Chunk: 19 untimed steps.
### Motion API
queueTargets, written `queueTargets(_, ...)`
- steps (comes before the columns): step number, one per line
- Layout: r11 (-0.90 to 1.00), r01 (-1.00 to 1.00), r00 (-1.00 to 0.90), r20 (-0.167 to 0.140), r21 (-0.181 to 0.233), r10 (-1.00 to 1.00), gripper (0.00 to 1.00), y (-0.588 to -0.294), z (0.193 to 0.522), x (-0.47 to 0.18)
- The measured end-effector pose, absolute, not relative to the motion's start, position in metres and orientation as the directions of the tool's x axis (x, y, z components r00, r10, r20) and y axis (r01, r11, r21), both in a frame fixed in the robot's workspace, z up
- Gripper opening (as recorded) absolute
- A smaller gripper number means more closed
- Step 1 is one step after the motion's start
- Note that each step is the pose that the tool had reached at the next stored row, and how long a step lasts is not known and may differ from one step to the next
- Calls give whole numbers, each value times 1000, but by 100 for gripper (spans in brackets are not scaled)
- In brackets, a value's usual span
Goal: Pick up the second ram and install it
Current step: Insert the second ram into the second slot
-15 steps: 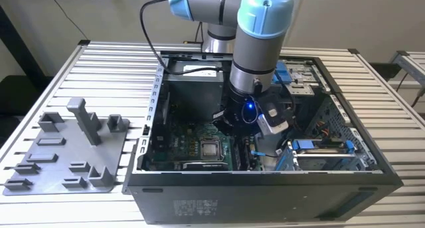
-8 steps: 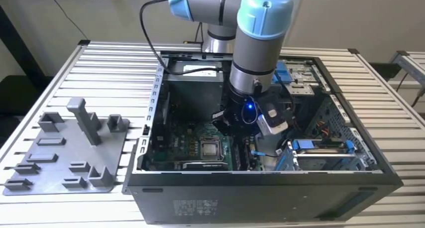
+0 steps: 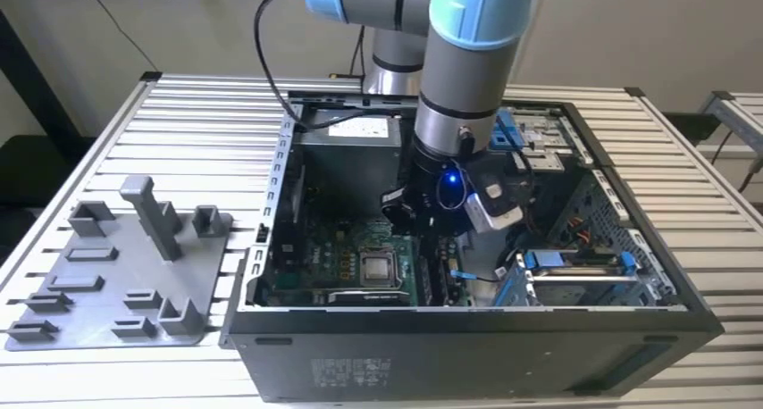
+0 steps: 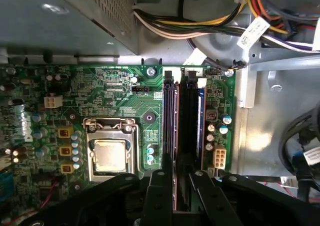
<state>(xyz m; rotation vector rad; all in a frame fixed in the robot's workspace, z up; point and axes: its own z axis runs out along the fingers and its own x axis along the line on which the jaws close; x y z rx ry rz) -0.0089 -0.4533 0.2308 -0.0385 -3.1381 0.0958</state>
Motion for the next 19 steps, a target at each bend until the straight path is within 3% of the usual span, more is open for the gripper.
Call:
queueTargets(7,998,25,-1000,3,-61,25,21,-453,245,-9)
queueTargets(11,998,25,-1000,3,-61,25,11,-453,246,-9)
queueTargets(19,998,25,-1000,3,-61,25,11,-453,246,-9)
